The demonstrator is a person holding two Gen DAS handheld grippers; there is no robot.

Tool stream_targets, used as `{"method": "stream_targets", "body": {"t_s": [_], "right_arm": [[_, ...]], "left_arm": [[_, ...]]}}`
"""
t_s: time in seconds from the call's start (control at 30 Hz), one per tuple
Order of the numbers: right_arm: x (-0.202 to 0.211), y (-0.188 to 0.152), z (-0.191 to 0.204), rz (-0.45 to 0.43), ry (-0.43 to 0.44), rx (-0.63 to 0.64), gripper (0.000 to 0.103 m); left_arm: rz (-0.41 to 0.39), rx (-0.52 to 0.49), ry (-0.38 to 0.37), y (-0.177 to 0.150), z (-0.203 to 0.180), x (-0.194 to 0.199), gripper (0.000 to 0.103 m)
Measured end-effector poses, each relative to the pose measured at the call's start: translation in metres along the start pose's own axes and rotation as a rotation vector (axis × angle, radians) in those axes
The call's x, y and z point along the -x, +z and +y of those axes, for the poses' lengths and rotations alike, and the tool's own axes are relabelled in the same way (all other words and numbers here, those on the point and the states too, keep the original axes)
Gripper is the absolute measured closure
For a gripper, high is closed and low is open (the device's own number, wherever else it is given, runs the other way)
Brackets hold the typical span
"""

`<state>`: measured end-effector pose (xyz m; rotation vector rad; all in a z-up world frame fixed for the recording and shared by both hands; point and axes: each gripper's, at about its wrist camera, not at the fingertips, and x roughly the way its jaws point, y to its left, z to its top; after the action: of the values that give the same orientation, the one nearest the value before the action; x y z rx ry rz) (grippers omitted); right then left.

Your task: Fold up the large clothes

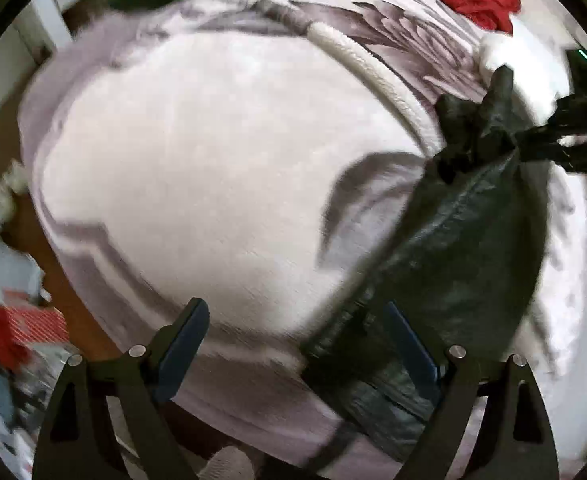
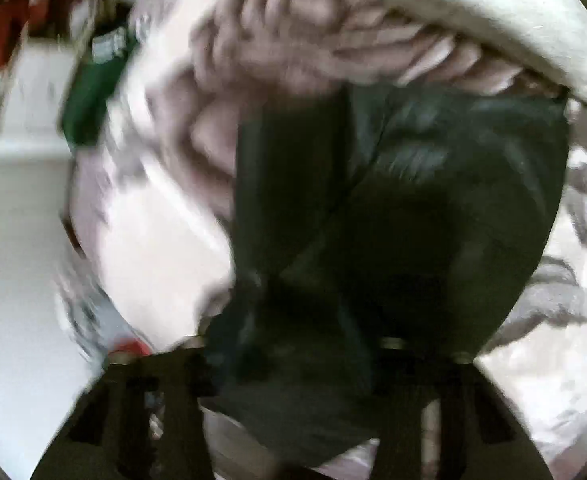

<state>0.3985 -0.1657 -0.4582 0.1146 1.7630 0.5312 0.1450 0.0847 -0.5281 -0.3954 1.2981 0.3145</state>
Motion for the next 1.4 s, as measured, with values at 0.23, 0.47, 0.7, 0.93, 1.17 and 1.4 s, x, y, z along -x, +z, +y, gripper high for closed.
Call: {"method": "stream_targets", "body": {"t_s": [0.23, 0.47, 0.7, 0.93, 1.17, 1.4], "right_arm": [[-0.109, 0.031, 0.018, 0.059, -0.101, 0.035, 0.103], [-0.005, 0.004, 0.003, 0.023, -0.002, 0.014, 0.103], [-0.096, 0.001, -0.002, 0.169, -0.318, 0.072, 0.103], [-0.043, -0.015, -0.010, 0.137, -0.140, 0.080, 0.101], [0.097, -0.038, -0.159, -0.148, 0.222, -0.135, 0.032], [0.061, 0.027, -0.263, -0.151, 0.353, -0.252, 0.032]], "left_arm": [[0.036, -0.110, 0.099, -0.002, -0.007, -0.021, 0.013], [-0.023, -0.025, 0.039, 0.004, -0.017, 0.007, 0.013], [0.003, -0.041, 0.133, 0.017, -0.047, -0.014, 0.013], [-0.046, -0.016, 0.008, 0.050, -0.106, 0.017, 0.013], [-0.025, 0.028, -0.081, 0.085, -0.183, -0.025, 0.013], [0.016, -0.017, 0.082, 0.096, -0.192, -0.094, 0.004]]}}
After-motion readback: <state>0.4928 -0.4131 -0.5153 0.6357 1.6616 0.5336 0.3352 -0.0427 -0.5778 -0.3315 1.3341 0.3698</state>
